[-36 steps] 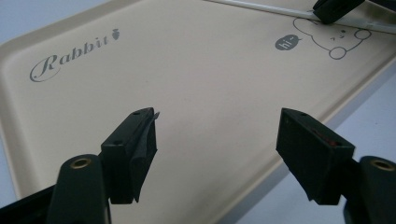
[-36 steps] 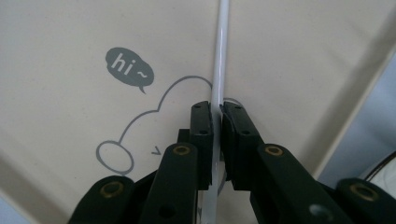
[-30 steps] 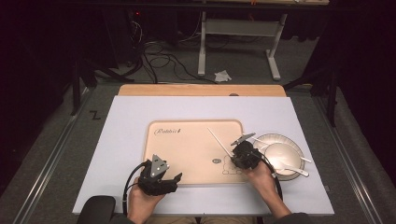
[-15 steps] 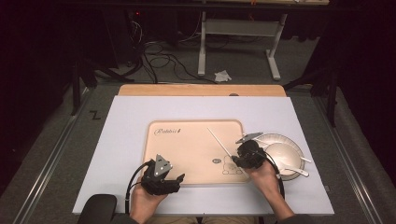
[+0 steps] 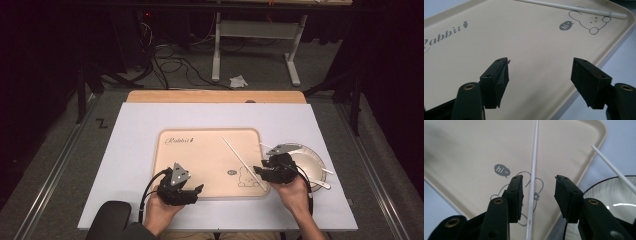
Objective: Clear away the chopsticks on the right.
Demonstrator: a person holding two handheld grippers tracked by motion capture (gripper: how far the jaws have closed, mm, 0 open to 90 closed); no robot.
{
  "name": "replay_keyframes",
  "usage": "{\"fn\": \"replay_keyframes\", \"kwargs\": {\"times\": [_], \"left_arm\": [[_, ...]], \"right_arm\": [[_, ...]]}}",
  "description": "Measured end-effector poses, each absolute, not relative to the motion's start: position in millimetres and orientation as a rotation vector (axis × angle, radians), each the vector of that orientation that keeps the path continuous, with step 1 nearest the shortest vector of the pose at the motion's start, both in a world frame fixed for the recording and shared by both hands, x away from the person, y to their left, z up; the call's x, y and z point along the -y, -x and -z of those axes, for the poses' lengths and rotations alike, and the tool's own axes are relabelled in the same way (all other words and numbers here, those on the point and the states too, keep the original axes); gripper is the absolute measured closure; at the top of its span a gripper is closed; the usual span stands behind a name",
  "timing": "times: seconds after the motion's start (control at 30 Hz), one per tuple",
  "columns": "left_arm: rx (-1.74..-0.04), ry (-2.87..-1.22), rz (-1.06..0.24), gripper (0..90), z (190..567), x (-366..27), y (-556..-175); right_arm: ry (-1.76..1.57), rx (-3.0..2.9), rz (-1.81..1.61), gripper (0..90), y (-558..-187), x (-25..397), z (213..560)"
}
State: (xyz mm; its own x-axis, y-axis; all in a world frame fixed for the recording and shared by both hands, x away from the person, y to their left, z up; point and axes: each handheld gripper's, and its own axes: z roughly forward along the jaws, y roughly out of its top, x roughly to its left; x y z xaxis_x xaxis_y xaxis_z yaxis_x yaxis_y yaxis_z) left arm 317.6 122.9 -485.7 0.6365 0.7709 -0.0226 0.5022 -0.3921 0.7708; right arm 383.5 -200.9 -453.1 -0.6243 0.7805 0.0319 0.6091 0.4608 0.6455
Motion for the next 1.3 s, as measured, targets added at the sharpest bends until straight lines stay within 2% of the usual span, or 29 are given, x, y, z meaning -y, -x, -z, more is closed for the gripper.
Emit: {"fn": "replay_keyframes", "kwargs": {"times": [0.8, 1.3], "left_arm": [[-0.943, -2.096, -0.409, 29.7, 485.6, -110.3, -330.4], [-0.970, -2.080, -0.442, 29.2, 483.7, -117.6, -323.8]], "right_arm": [[-1.284, -2.225, -1.031, 55.3, -355.8, 271.1, 412.8], [-1.354, -2.155, -0.970, 61.1, -361.0, 316.0, 398.5]]}}
